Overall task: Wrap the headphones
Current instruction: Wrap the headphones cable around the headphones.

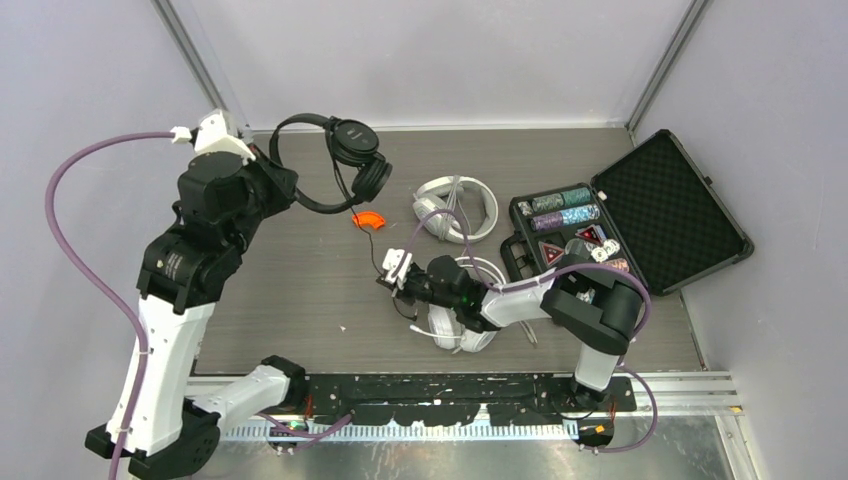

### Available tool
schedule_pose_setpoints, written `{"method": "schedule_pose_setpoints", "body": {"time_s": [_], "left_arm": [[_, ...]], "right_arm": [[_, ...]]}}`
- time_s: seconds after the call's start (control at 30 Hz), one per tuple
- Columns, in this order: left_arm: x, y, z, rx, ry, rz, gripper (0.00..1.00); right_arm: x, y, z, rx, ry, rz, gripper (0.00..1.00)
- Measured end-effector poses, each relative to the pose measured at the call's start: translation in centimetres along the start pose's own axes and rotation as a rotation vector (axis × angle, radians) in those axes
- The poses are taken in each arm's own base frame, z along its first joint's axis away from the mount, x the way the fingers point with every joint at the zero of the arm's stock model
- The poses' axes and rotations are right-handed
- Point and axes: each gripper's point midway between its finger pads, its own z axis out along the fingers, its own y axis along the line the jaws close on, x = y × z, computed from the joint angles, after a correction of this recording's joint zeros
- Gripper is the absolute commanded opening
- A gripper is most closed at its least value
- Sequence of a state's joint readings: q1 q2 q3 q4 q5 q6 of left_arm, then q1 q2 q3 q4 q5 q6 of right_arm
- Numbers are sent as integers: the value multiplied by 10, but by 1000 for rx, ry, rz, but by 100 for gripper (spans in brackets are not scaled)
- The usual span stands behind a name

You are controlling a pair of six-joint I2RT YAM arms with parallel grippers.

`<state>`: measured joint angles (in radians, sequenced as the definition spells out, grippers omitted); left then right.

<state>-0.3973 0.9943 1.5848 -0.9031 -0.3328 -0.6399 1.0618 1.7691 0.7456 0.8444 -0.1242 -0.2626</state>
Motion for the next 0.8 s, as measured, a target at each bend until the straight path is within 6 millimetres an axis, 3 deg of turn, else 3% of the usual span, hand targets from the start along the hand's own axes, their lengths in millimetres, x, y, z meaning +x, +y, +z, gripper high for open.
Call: {"method": "schedule_pose_setpoints", "body": {"time_s": [0.13, 0.23, 0.47, 0.8], "left_arm": [[-18, -5, -4, 8, -37, 32, 0], [-21, -12, -6, 37, -33, 56, 0], [-7, -24, -16, 140, 84, 216, 0], [19, -12, -34, 214, 220, 498, 0]], "right_arm": [[4, -14, -4, 47, 0, 31, 1], [0, -27, -4, 85, -25, 63, 1], [-6, -61, -11, 155, -84, 187, 1], [-12, -98, -16, 236, -134, 373, 1]]}}
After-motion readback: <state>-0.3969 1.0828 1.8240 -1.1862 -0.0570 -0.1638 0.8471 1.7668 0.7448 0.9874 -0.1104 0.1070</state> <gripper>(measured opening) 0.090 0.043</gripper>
